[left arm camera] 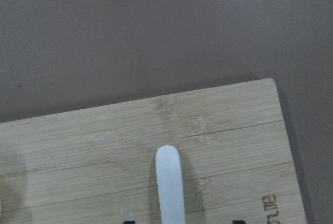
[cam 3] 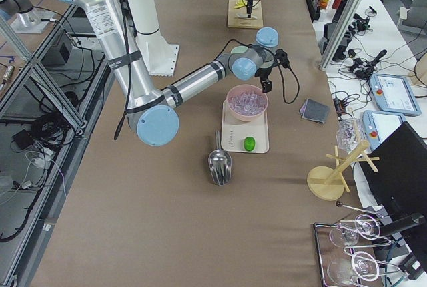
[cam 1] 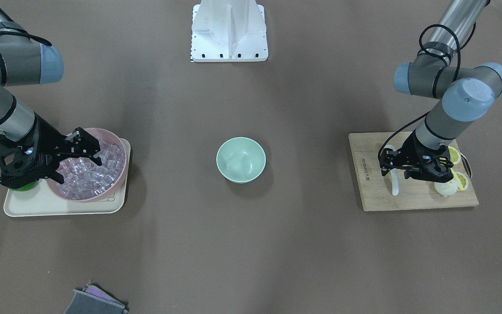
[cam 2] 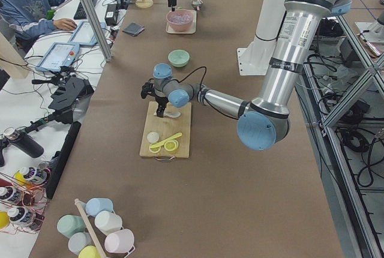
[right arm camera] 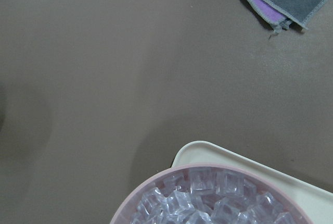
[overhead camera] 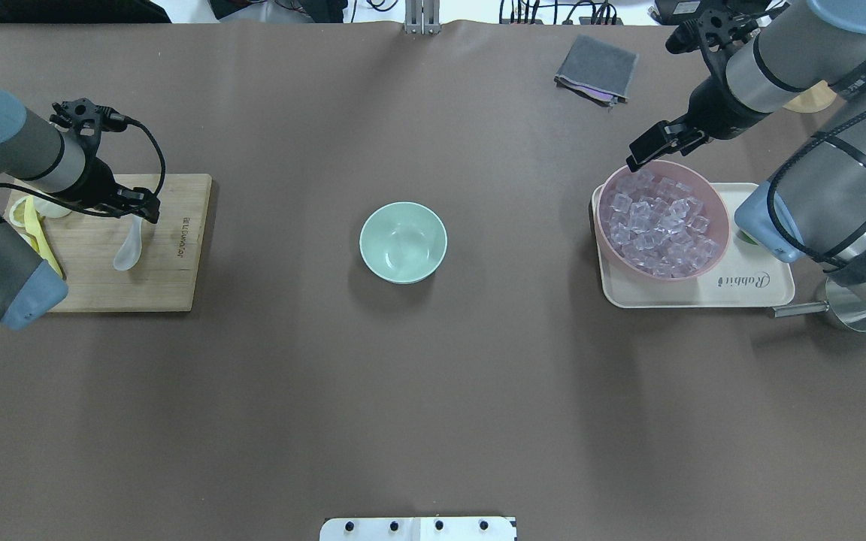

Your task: Put spoon and ice into bowl

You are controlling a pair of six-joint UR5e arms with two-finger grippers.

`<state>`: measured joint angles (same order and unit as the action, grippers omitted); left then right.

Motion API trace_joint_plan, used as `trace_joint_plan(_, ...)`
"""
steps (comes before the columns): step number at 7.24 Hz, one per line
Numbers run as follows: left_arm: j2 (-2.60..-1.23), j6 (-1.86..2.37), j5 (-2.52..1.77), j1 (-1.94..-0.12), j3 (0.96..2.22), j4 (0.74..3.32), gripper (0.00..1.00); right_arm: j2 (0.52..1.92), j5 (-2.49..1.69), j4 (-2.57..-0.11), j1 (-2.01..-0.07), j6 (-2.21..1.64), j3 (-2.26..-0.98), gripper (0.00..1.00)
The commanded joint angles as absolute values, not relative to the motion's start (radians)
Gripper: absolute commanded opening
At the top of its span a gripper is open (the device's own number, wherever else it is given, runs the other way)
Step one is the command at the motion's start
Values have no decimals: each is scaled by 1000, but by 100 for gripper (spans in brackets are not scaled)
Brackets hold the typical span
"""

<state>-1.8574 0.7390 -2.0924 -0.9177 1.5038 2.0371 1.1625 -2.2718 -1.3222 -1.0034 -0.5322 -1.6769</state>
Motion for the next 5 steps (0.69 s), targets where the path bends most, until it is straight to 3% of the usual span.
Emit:
trace_joint_plan(1, -1858, 739, -2092, -917, 1494, 2037, 60, 1170, -2270, -1263, -996, -574, -1671, 100)
trace_joint_plan(4, -1861, 739, -2092, -908, 1489, 2037, 48, 1170, -2232, -1246, -968, -583, -1661, 100)
trace_joint_plan(5, -1859, 739, -2092, -907, 1488, 2037, 36, 1169, -2233, -1246, -968, -584, -1655, 99)
